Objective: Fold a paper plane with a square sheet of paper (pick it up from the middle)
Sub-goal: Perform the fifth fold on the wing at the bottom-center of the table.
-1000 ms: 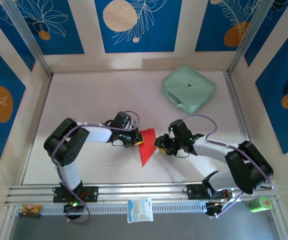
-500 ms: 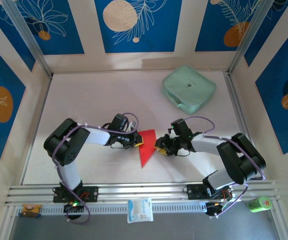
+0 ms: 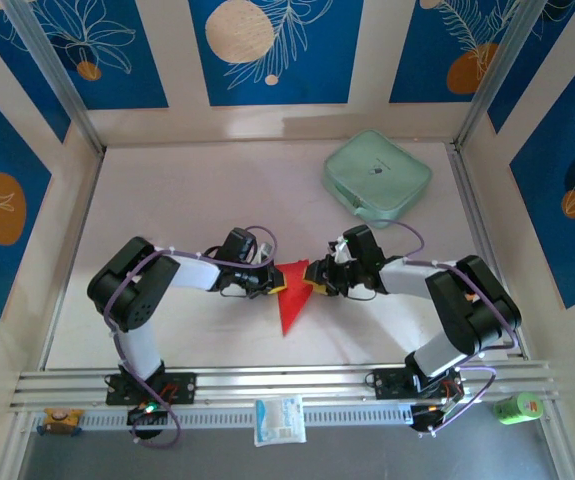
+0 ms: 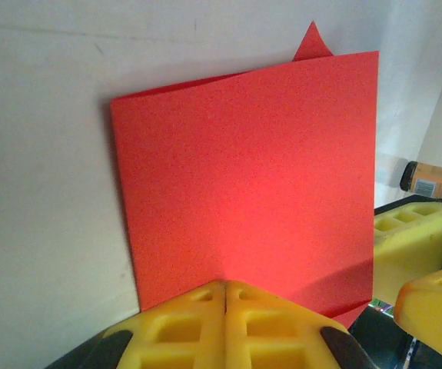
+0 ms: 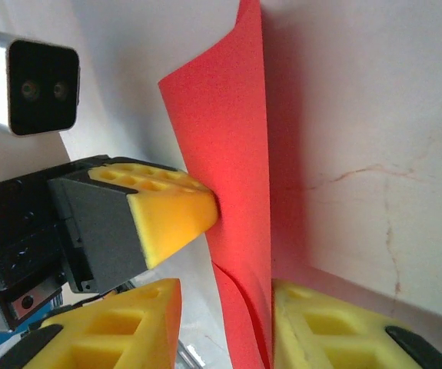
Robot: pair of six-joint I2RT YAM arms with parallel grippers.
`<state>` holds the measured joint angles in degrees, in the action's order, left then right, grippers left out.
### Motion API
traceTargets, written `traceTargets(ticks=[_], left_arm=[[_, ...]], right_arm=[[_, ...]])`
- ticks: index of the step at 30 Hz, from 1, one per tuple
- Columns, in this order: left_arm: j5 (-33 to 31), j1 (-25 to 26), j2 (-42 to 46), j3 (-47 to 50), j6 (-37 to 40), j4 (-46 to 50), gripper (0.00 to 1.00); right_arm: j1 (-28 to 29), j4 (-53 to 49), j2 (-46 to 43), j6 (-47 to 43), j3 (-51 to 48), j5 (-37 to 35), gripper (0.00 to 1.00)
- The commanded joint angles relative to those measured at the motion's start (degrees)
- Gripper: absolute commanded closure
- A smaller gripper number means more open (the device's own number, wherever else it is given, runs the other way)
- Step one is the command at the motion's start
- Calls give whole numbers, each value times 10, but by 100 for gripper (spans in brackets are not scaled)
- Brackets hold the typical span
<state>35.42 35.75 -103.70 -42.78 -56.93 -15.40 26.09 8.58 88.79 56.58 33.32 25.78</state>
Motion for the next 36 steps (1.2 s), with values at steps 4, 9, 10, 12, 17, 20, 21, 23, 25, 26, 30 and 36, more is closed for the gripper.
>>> traceTargets(ticks=[4,9,10,12,17,20,21,23,25,26,30,36], left_arm=[[14,-3,-9,9,6,-2,100],[19,-3,-8,13,1,-13,100],[22,-3,-8,15,-3,-19,100],[23,-3,-8,17,-9,-28,100],[22,-3,-4,18,-9,-27,100],[25,-3,-5,19,-12,-35,100],[26,-3,-5,20,-15,-38,100],[27,-4,-2,23,-19,-45,100],[28,-4,3,25,-22,-49,100],[28,-3,8,25,-21,-48,100],[27,-3,16,25,-20,-46,98],[5,-3,68,20,8,-13,77]], right_arm=[[-6,-12,30,-50,26,55,65],[-11,-30,43,-72,43,62,65],[-12,-35,44,-77,46,63,65],[-15,-66,48,-91,58,54,65],[-17,-73,60,-105,64,62,65],[-17,-67,73,-109,69,75,67],[-17,-69,77,-111,71,75,68],[-17,-85,84,-125,80,74,74],[-17,-96,87,-135,87,73,78],[-17,-97,88,-137,88,73,79],[-18,-98,86,-136,88,73,90],[-21,-73,51,-82,60,41,97]])
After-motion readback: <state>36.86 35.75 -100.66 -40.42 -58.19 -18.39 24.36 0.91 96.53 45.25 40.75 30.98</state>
